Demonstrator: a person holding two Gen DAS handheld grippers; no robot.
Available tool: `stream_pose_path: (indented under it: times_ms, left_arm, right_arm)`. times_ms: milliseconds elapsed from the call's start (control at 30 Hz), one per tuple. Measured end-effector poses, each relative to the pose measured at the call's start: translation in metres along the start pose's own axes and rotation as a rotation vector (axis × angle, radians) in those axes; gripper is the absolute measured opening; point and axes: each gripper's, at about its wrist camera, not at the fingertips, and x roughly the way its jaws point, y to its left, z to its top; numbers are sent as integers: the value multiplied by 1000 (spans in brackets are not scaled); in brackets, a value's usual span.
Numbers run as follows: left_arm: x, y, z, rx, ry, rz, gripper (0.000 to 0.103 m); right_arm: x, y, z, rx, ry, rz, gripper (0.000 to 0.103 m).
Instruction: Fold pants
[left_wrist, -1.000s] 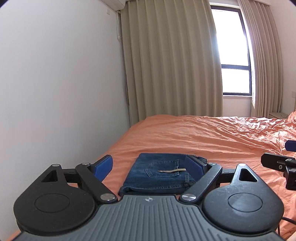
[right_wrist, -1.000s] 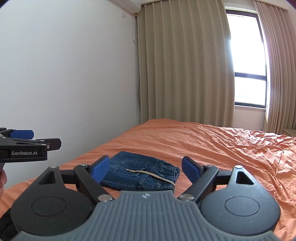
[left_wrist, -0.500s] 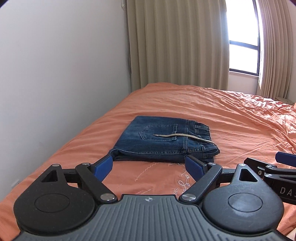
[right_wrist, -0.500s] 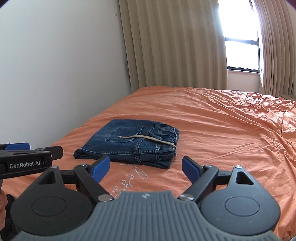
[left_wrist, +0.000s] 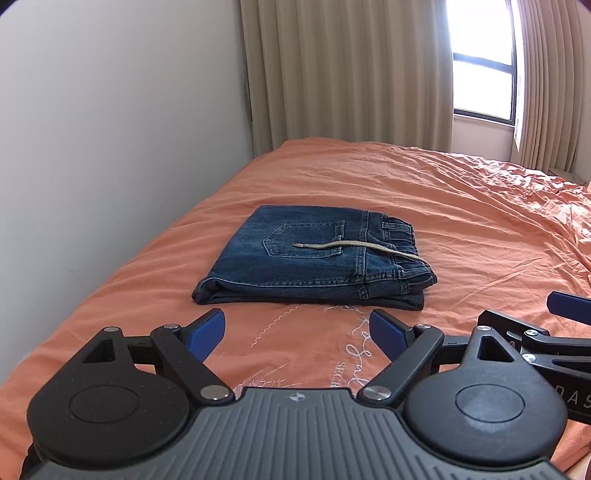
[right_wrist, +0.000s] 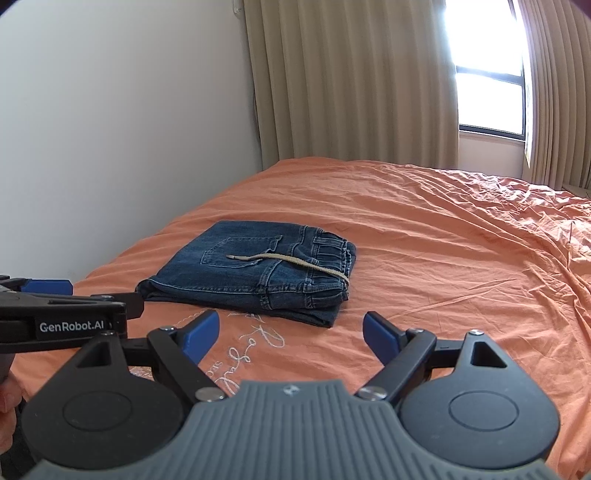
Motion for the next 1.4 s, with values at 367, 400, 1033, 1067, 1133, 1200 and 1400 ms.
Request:
stream_pose_path:
  times_ms: [367,400,1033,1067,1133,1200,1400]
  left_arm:
    - [-5,0,4,2,-6,11,102]
    - [-5,0,5,1,-7,13,102]
    - [-10,0,6,5,-10,13,102]
    - [-10,0,6,5,-10,13,102]
    - [-10,0,6,7,-10,10,102]
    - [-10,0,6,10,-11,12,102]
    - [-11,1,6,9,-12,10,102]
  right_arm:
    - [-11,-2,2,11,-18,15,81]
    - [-12,-2,2,11,-19,15,81]
    - [-18,-1,3,10,-29,17,81]
    - [-19,-2,3,11,-29,18,81]
    - [-19,-1,3,12,-29,19,81]
    - [-19,-1,4,12,-31,19,81]
    - [-20,0,5,16,-31,21,81]
